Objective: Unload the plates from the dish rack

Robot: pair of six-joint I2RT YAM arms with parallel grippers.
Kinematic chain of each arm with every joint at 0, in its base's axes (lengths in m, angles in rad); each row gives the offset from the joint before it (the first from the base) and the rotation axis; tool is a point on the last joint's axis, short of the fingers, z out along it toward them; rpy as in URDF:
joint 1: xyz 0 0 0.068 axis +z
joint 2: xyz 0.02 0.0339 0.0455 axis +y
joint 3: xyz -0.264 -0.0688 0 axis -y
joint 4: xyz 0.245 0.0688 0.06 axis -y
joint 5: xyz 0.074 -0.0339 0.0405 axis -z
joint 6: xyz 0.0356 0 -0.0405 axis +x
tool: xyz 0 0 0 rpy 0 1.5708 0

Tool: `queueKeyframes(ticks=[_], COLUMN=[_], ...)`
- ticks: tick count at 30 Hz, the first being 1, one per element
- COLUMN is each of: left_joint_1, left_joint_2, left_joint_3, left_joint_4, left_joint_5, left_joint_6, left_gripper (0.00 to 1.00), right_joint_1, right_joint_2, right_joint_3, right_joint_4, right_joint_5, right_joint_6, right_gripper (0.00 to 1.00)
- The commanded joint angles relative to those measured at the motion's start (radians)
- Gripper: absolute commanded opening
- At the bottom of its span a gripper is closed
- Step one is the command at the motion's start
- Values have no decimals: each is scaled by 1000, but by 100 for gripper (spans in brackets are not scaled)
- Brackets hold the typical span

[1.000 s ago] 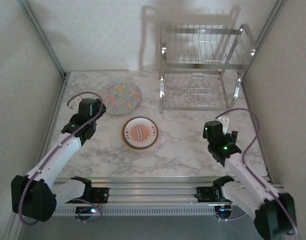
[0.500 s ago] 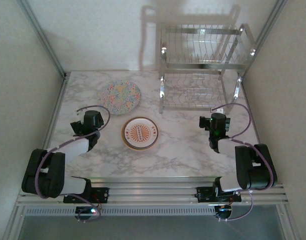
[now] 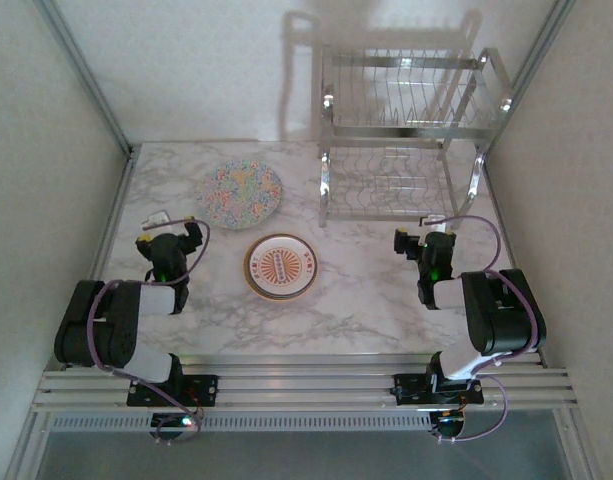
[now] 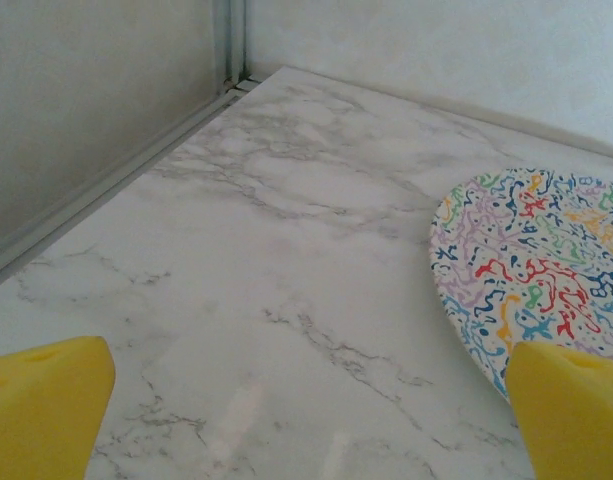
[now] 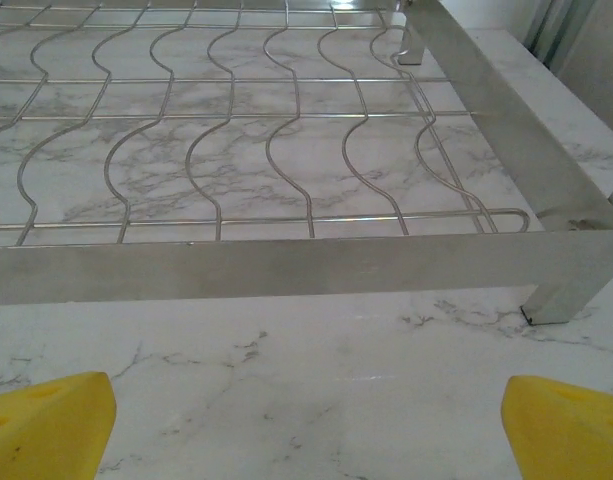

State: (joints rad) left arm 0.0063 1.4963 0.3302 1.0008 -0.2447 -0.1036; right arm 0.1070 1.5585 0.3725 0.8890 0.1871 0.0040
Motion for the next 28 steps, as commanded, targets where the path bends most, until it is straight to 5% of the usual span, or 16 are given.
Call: queueKeyframes(ticks=[1, 4, 9, 28], left_joint_1=[15, 12, 12, 9], left_joint_2=[3, 57, 41, 43], left_joint_3=[-67, -200, -133, -136], left_joint_4=[202, 503, 351, 356], left_joint_5=[40, -5, -17, -1], left_joint_6=[22, 18, 6, 16], left_gripper=[99, 99, 99, 99], right_joint_1=[-6, -7, -7, -6], right_joint_2=[-12, -12, -12, -12], right_joint_3=[6, 6, 7, 7], right_joint_4=[-12, -12, -13, -13], right_joint_5=[18, 18, 17, 16], right_joint_6=[19, 20, 20, 21], right_gripper=[99, 99, 99, 99])
